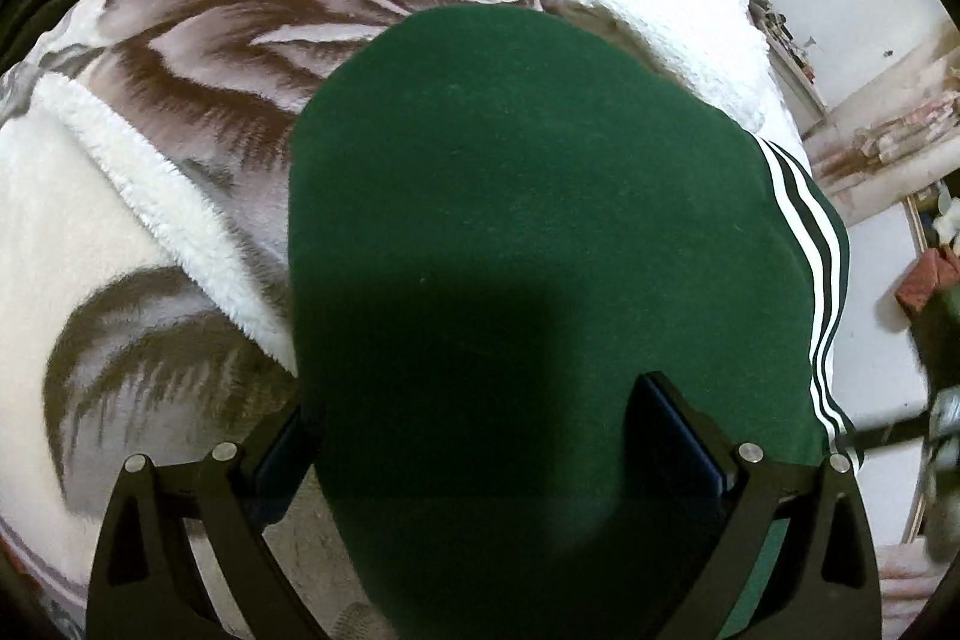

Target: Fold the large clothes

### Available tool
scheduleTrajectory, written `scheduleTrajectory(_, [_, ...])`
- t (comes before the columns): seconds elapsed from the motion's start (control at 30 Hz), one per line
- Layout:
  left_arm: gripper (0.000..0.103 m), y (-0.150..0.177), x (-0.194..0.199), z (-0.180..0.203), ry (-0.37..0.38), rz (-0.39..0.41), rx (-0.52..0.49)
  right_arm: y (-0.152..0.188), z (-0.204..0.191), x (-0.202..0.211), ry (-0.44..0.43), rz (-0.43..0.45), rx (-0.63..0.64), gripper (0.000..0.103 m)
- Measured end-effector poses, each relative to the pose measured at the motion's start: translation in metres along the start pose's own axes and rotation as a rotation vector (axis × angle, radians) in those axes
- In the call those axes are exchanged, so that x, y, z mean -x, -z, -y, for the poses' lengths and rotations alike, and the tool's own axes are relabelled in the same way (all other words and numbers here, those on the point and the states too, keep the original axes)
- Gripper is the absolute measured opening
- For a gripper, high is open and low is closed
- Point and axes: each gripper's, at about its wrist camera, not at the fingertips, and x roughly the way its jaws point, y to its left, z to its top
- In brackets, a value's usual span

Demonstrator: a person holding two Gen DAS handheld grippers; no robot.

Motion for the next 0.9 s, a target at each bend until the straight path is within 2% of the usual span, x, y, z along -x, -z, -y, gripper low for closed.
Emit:
scheduleTrajectory(0.03, [0.102, -0.001, 0.000, 0.000, 0.001, -0.002, -0.003, 0.008, 0.000, -0.005, 0.004, 0.029, -0.004, 0.024])
scheduleTrajectory(0.07, [0.102, -0.001, 0.001, -0.001, 0.004, -0.005, -0.005, 0.016, -0.002, -0.009, 0.004, 0.051, -0.004, 0.002])
scheduleTrajectory(0.1, [0.102, -0.001, 0.003, -0.001, 0.002, -0.009, -0.010, 0.024, -0.005, -0.007, 0.014, 0.083, -0.029, 0.003])
scheduleTrajectory(0.2, [0.102, 0.000, 0.012, -0.001, -0.006, 0.007, -0.032, 0.046, -0.024, 0.030, 0.052, 0.264, -0.061, 0.003])
scheduleTrajectory(0.3, [0.103, 0.001, 0.010, -0.001, 0.043, 0.003, -0.030, 0.066, -0.027, 0.068, 0.083, 0.400, -0.119, 0.002])
scheduleTrajectory(0.33, [0.103, 0.000, 0.008, 0.000, 0.059, -0.003, -0.023, 0.066, -0.023, 0.070, 0.110, 0.412, -0.128, 0.002])
scheduleTrajectory(0.4, [0.103, -0.001, 0.000, 0.004, 0.084, -0.020, -0.017, 0.057, -0.009, 0.062, 0.154, 0.400, -0.167, 0.002])
scheduleTrajectory(0.5, [0.103, -0.002, -0.013, 0.011, 0.108, -0.030, -0.053, 0.023, 0.019, 0.015, 0.276, 0.358, -0.182, 0.002])
scheduleTrajectory(0.6, [0.103, -0.001, -0.020, 0.014, 0.116, -0.047, -0.084, -0.002, 0.045, -0.020, 0.228, 0.302, -0.256, 0.003])
scheduleTrajectory(0.7, [0.103, -0.001, -0.012, 0.016, 0.083, -0.035, -0.095, -0.004, 0.044, -0.014, 0.176, 0.265, -0.236, 0.004])
scheduleTrajectory(0.8, [0.103, -0.002, 0.010, 0.016, 0.012, 0.011, -0.089, 0.008, 0.040, 0.014, 0.073, 0.237, -0.228, 0.014])
scheduleTrajectory(0.87, [0.103, -0.003, 0.023, 0.011, -0.024, 0.043, -0.058, 0.017, 0.029, 0.041, 0.050, 0.295, -0.188, 0.037])
scheduleTrajectory(0.9, [0.103, -0.004, 0.032, 0.007, -0.040, 0.066, -0.025, 0.018, 0.020, 0.053, 0.040, 0.323, -0.148, 0.056])
